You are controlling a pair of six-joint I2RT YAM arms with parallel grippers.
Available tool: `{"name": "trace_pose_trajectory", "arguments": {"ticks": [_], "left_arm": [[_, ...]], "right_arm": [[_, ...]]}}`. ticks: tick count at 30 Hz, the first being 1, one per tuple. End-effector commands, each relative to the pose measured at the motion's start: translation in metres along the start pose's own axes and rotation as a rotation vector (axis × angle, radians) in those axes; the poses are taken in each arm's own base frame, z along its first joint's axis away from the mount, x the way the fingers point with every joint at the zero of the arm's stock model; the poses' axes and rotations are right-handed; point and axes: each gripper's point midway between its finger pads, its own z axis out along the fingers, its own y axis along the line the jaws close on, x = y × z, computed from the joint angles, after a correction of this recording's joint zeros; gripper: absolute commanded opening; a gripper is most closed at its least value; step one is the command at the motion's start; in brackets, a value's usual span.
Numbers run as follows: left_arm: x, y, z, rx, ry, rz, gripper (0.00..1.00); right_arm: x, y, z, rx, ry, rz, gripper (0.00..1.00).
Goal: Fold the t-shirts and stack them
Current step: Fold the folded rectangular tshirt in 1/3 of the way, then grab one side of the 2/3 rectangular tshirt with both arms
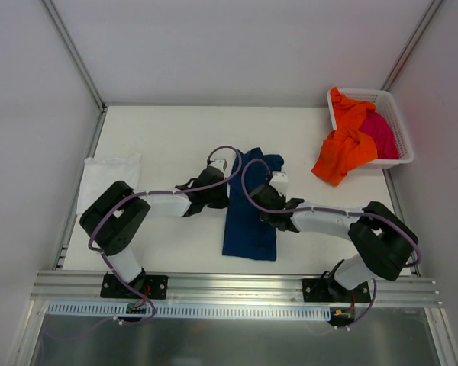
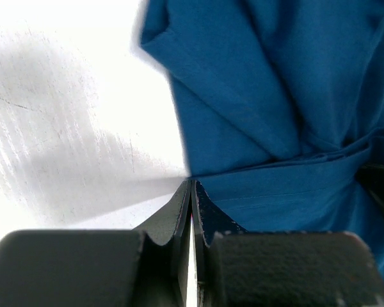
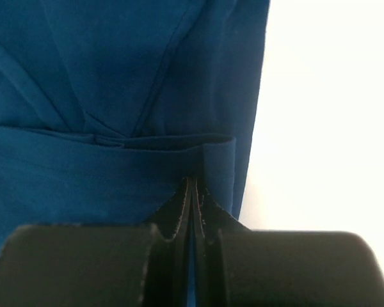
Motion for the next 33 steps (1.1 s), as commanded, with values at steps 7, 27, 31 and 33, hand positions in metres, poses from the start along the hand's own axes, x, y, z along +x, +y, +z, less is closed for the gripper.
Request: {"name": "trace_pose_trajectory", "arguments": {"ticks": [7, 27, 31, 33], "left_arm": [[0.003, 0.006, 0.000, -0.012, 0.018, -0.017, 0.00], [0.081, -0.036, -0.124, 0.379, 0.069, -0.152, 0.94], [0.100, -0.053, -0.139, 0.524, 0.098, -0.177, 0.93], [0.107, -0.056, -0.142, 0.572, 0.097, -0.185, 0.93]], "right_arm": [[0.010, -0.039, -0.017, 0.084, 0.007, -0.004, 0.01], [0.042, -0.041, -0.107, -0.102, -0.064, 0.086, 0.81], [0.064, -0.038, -0.109, -0.112, -0.057, 0.098, 0.81], [0.068, -0.038, -0.111, -0.111, -0.069, 0.136, 0.81]]}}
